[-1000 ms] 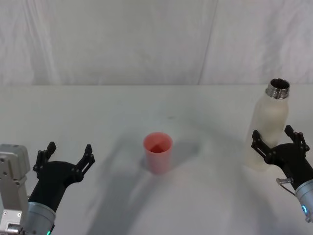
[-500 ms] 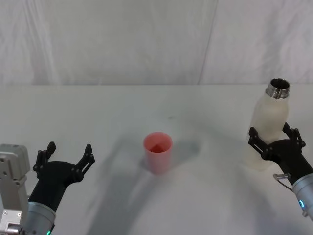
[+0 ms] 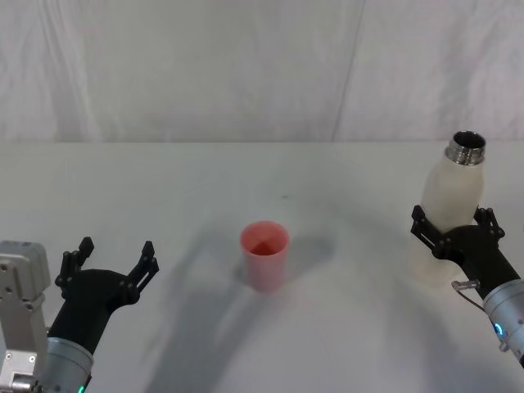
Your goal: Grasp the thermos with one hand and pour water into the cup lid.
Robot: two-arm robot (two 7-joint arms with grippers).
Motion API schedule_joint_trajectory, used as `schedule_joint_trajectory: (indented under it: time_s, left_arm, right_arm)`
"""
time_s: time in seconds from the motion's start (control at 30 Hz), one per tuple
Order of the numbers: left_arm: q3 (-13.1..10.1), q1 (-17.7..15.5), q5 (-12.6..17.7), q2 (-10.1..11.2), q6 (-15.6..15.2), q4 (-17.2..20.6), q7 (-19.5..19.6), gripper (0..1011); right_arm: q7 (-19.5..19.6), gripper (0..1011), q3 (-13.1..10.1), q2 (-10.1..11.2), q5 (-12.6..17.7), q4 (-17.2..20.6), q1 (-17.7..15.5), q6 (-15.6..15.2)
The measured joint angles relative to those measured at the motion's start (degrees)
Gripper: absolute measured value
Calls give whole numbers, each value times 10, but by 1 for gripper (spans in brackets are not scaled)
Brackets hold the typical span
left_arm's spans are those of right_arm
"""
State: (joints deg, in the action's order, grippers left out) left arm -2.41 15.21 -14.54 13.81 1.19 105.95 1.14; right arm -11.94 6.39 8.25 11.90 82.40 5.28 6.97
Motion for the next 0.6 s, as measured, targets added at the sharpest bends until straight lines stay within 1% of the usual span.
schedule_joint_trajectory:
  time_s: [0.13, 0.6]
  left_arm:
    - [0, 0, 0, 0, 0, 0, 0, 1001]
    - [0, 0, 0, 0, 0, 0, 0, 1001]
  right_arm:
    - [-2, 1001, 1, 0, 2, -10, 8, -1]
    - [-2, 994, 1, 0, 2, -7, 5, -1]
